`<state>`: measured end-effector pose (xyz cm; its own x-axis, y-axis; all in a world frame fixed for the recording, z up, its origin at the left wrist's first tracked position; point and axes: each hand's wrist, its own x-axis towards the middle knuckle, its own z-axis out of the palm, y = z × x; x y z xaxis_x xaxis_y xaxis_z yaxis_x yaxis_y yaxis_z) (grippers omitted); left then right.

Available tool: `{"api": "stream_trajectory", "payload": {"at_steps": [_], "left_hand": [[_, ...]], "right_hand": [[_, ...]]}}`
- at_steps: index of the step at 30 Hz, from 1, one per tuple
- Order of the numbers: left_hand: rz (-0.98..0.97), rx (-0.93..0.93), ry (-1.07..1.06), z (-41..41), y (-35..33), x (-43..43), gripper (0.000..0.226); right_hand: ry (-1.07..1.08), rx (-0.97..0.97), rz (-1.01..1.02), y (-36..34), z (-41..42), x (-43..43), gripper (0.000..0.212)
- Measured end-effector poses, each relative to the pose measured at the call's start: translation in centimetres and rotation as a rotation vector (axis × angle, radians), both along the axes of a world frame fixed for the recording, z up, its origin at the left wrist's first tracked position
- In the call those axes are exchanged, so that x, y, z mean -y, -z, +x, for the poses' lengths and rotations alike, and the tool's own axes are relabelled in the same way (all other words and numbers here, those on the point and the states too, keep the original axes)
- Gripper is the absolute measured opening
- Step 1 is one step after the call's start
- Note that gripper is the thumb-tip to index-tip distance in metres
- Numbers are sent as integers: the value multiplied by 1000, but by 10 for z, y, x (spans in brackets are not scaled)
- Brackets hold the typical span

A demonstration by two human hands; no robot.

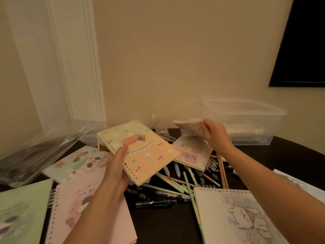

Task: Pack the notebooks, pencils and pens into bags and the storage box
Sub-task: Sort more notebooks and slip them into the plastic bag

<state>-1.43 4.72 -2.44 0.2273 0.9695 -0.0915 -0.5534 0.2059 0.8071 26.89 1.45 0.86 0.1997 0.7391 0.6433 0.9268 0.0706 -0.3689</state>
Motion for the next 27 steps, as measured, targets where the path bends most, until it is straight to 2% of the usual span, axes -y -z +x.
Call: {"api": "stream_trajectory", "payload": {"at_steps": [2, 7, 10, 13, 20, 25, 27], "left_hand": [[9, -20, 44, 2, -1, 2, 36], [15, -84, 151, 8, -3, 9, 34], [23, -115, 214, 12, -4, 14, 35], [22, -148, 254, 15, -7, 20, 35], [43, -117, 344, 19, -9, 26, 62], [19, 16, 378, 19, -8, 25, 77], [13, 56, 409, 18, -8, 25, 77]], "right_hand": [[26, -39, 160, -10, 4, 7, 21], [22, -133, 360, -24, 6, 23, 19], [-41, -68, 453, -28, -3, 32, 16], [-136, 82, 504, -30, -23, 42, 29], [-374, 343, 437, -15, -88, 59, 43], [-568, 393, 62, 1, -113, 66, 47], [-606, 388, -7, 1, -114, 66, 46]]}}
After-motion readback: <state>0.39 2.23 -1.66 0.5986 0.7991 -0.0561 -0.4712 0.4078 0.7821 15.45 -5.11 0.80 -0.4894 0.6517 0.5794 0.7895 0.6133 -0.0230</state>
